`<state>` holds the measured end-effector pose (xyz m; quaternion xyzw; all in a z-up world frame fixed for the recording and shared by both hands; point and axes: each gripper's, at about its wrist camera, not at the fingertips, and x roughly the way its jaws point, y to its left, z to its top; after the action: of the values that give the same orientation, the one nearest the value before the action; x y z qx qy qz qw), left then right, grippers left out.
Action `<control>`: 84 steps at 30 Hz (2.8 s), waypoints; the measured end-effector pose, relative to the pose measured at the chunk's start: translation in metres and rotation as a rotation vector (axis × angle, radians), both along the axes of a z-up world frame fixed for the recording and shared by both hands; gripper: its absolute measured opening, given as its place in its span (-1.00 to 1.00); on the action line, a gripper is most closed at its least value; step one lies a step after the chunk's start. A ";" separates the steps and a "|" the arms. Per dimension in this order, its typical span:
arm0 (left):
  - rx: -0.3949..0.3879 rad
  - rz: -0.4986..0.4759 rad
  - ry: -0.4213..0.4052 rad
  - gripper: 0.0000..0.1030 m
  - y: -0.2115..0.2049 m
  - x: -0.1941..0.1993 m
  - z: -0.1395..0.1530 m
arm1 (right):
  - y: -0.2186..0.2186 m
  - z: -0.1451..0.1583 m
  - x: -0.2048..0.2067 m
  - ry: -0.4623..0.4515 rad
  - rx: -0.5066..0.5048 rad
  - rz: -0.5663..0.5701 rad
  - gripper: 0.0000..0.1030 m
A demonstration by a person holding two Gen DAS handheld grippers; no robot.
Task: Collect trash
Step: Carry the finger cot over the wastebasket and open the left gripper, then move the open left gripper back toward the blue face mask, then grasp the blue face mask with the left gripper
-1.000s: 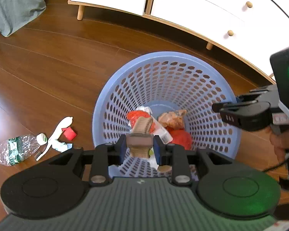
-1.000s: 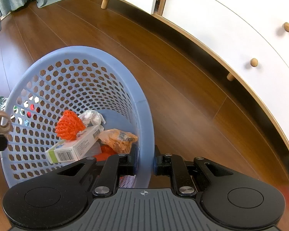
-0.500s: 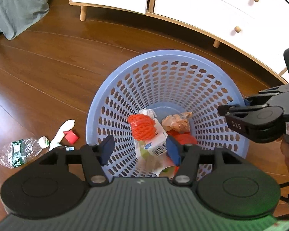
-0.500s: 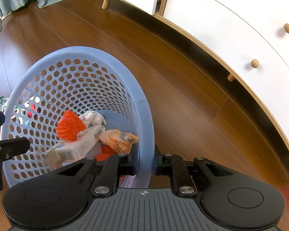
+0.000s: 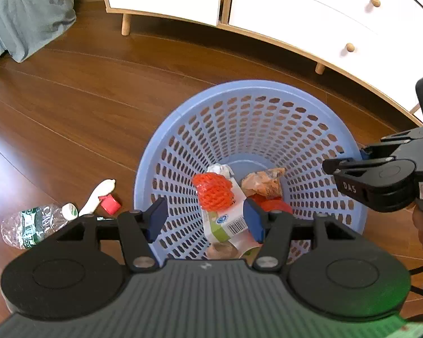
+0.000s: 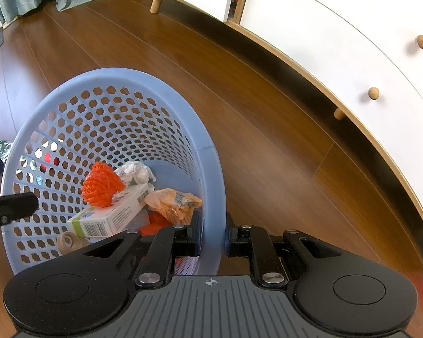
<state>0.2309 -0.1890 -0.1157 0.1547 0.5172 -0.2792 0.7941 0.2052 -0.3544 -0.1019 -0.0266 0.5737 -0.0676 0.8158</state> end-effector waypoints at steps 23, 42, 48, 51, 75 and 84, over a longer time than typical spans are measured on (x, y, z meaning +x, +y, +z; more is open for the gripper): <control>-0.051 0.284 -0.196 0.08 0.123 0.052 0.026 | 0.002 0.002 -0.001 -0.005 0.025 0.003 -0.78; 0.047 0.369 -0.180 0.09 0.189 0.057 -0.041 | 0.000 0.001 0.000 0.000 0.034 -0.002 -0.78; 0.048 0.366 -0.152 0.11 0.196 0.051 -0.058 | -0.003 0.000 0.000 0.004 0.044 -0.011 -0.78; 0.041 0.346 -0.144 0.11 0.193 0.051 -0.069 | -0.005 -0.001 0.001 0.009 0.047 -0.020 -0.78; 0.082 0.204 -0.116 0.08 0.163 0.084 -0.204 | -0.005 -0.002 0.002 0.029 0.036 -0.049 -0.78; 0.074 0.233 -0.100 0.08 0.157 0.098 -0.214 | -0.009 0.001 0.001 0.032 0.044 -0.056 -0.78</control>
<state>0.3293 -0.0321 -0.3294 0.1364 0.5013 -0.1577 0.8398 0.2062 -0.3630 -0.1010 0.0063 0.5888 -0.0772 0.8046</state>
